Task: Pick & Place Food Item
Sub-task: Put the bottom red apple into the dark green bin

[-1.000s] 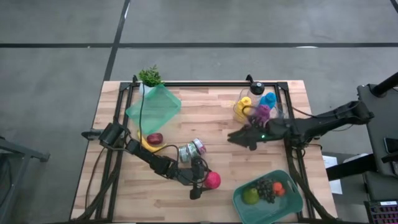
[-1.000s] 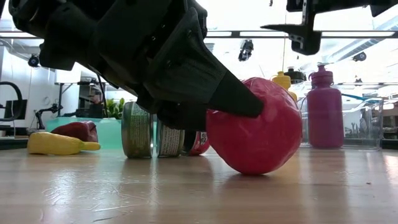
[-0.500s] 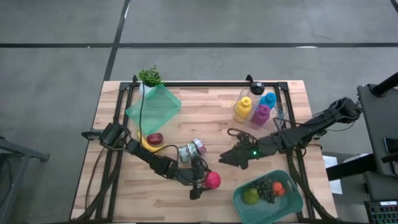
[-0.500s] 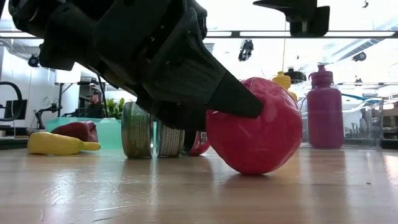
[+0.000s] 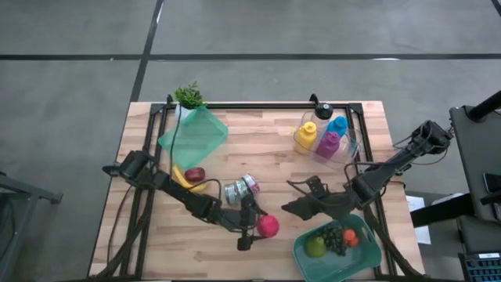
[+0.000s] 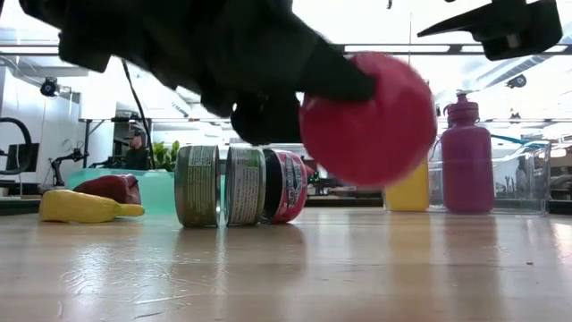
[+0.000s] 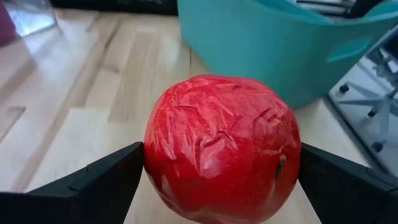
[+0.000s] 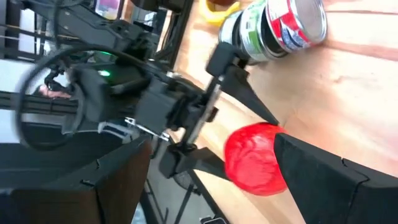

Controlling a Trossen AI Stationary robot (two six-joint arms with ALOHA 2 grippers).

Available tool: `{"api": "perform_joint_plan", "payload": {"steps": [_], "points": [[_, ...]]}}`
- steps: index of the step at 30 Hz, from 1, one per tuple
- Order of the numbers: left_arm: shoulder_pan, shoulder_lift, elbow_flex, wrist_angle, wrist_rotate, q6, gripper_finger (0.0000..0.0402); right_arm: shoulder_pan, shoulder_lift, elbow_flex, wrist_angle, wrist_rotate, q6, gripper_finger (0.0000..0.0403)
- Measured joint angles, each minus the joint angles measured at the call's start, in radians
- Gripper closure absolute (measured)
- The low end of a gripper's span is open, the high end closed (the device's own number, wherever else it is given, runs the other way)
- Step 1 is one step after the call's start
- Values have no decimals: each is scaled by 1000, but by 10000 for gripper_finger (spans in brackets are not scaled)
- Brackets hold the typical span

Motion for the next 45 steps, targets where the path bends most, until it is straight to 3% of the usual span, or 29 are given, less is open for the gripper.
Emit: {"api": "perform_joint_plan", "payload": {"steps": [26, 35, 45], "points": [[121, -176, 4, 12, -83, 161, 2, 2, 0, -2, -51, 21, 49, 69], [122, -180, 5, 18, -83, 161, 2, 0, 0, -4, -84, 161, 57, 69], [122, -180, 5, 19, -83, 157, 2, 0, 0, -4, -81, 165, 54, 69]]}}
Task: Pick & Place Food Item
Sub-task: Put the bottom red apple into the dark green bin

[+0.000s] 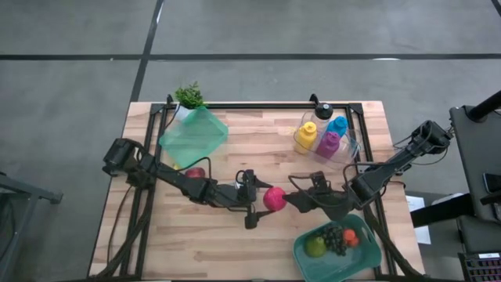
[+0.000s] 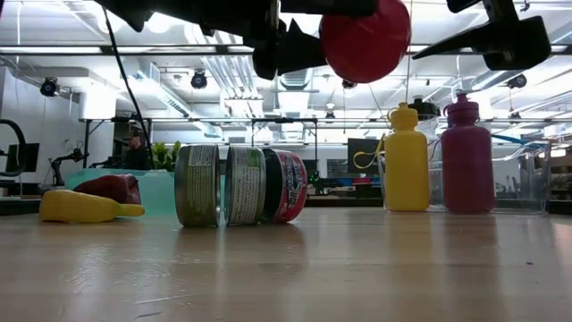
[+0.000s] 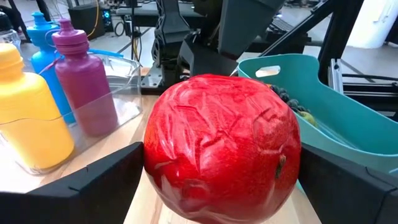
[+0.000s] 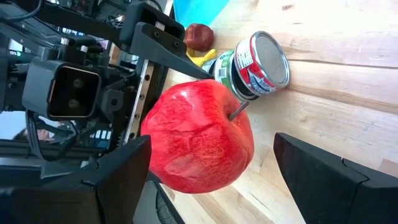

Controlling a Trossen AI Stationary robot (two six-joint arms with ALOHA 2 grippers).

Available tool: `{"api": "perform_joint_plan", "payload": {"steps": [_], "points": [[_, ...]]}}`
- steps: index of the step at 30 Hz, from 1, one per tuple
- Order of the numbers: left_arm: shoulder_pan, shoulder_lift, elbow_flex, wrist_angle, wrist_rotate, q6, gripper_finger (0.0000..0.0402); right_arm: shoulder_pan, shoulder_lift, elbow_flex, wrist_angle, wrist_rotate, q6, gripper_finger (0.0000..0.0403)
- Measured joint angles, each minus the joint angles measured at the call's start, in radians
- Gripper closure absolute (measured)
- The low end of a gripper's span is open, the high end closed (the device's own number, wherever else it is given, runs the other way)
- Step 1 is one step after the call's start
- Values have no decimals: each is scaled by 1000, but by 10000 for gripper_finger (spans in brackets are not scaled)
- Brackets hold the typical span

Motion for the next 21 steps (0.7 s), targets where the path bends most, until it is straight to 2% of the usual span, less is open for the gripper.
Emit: {"api": "perform_joint_plan", "payload": {"steps": [21], "points": [[0, 0, -2, -9, 0, -1, 2, 0, 0, 0, 5, 0, 2, 69]]}}
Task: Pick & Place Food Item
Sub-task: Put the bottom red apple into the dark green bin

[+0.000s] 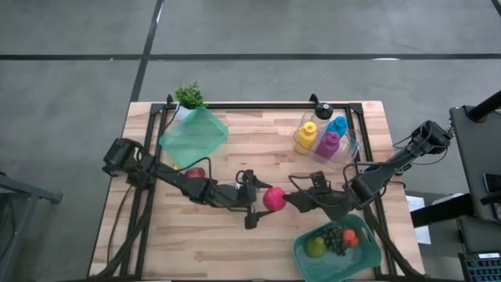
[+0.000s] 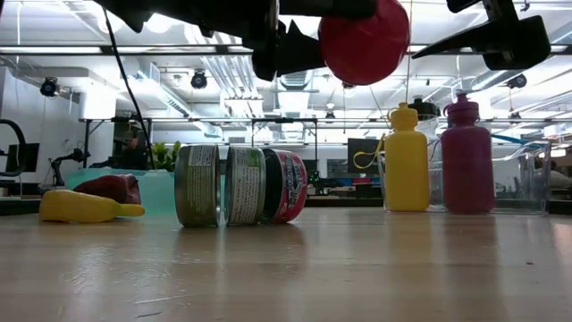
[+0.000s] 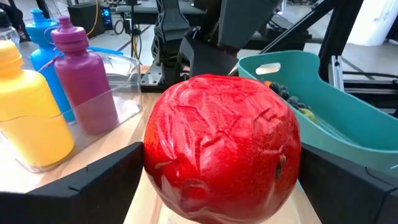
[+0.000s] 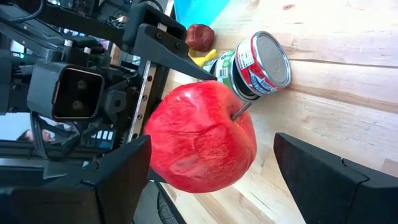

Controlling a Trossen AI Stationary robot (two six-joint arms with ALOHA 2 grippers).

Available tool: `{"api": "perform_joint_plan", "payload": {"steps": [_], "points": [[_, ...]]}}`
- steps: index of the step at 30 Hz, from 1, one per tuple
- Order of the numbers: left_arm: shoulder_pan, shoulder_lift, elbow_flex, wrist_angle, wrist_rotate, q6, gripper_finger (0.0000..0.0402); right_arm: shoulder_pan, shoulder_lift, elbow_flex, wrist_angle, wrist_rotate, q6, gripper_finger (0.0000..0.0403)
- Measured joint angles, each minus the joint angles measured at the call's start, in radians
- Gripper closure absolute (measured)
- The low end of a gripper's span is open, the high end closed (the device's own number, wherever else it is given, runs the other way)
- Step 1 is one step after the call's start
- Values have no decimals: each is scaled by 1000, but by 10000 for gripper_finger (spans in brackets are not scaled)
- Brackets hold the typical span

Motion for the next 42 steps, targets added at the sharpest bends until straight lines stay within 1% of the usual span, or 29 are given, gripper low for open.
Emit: {"api": "perform_joint_plan", "payload": {"steps": [8, 22, 30, 33, 38, 42], "points": [[0, 0, 0, -78, 0, -2, 2, 0, 0, 0, 0, 0, 0, 69], [0, 1, -1, -271, 0, 1, 2, 0, -2, 0, 2, 0, -6, 69], [0, 1, -1, -326, 0, 1, 2, 0, -3, 0, 8, 0, -11, 68], [0, 1, -1, -326, 0, 1, 2, 0, -3, 0, 9, 0, -11, 54], [0, 1, -1, -326, 0, 1, 2, 1, -3, -1, 9, 0, -59, 9], [0, 1, -1, -326, 0, 1, 2, 0, -3, -1, 9, 0, -63, 7]]}}
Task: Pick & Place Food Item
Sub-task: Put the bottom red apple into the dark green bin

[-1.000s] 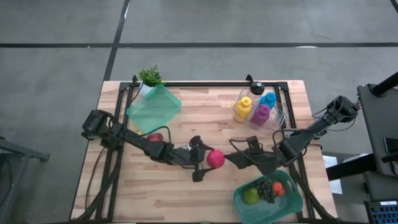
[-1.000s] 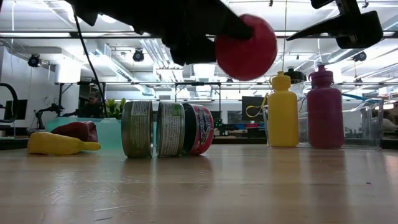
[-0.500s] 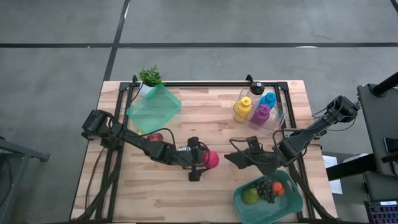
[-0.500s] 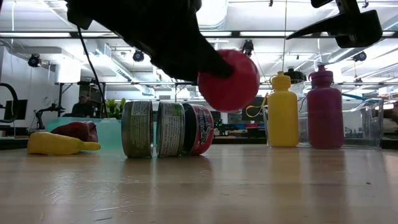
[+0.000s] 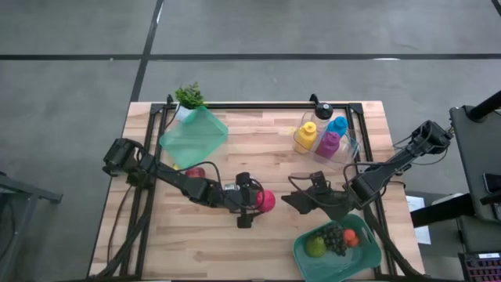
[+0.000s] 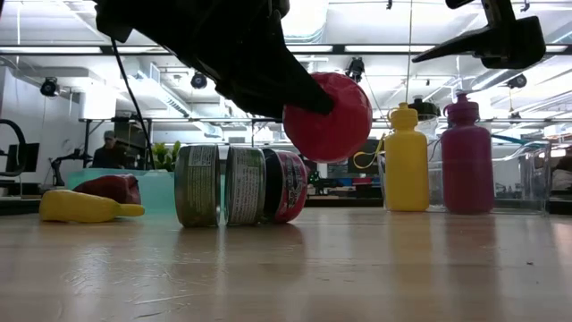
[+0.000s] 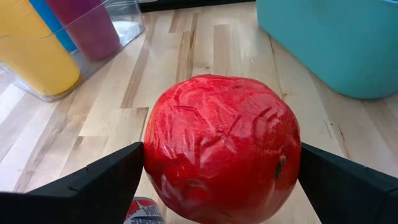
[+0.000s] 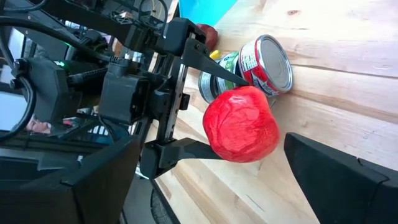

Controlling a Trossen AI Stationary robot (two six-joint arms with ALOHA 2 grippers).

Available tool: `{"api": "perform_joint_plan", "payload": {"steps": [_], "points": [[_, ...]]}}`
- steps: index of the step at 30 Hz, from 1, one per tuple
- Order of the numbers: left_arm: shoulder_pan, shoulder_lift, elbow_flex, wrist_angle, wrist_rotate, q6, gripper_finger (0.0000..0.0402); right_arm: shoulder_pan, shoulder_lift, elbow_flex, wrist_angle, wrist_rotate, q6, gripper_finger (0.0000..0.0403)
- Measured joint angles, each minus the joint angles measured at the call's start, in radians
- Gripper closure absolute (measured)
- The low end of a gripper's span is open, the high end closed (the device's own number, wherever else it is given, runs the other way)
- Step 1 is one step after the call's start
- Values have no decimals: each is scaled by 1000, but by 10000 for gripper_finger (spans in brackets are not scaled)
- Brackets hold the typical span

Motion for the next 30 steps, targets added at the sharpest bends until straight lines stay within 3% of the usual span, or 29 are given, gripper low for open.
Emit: {"api": "perform_joint_plan", "payload": {"steps": [9, 18, 30], "points": [[0, 0, 0, 0, 0, 0, 2, 0, -11, -1, 60, -2, 45, 3], [0, 0, 0, 0, 0, -1, 2, 0, -11, -1, 106, -1, 221, 3], [4, 0, 0, 42, 0, -19, 2, -12, -11, 0, 93, 0, 81, 3]]}}
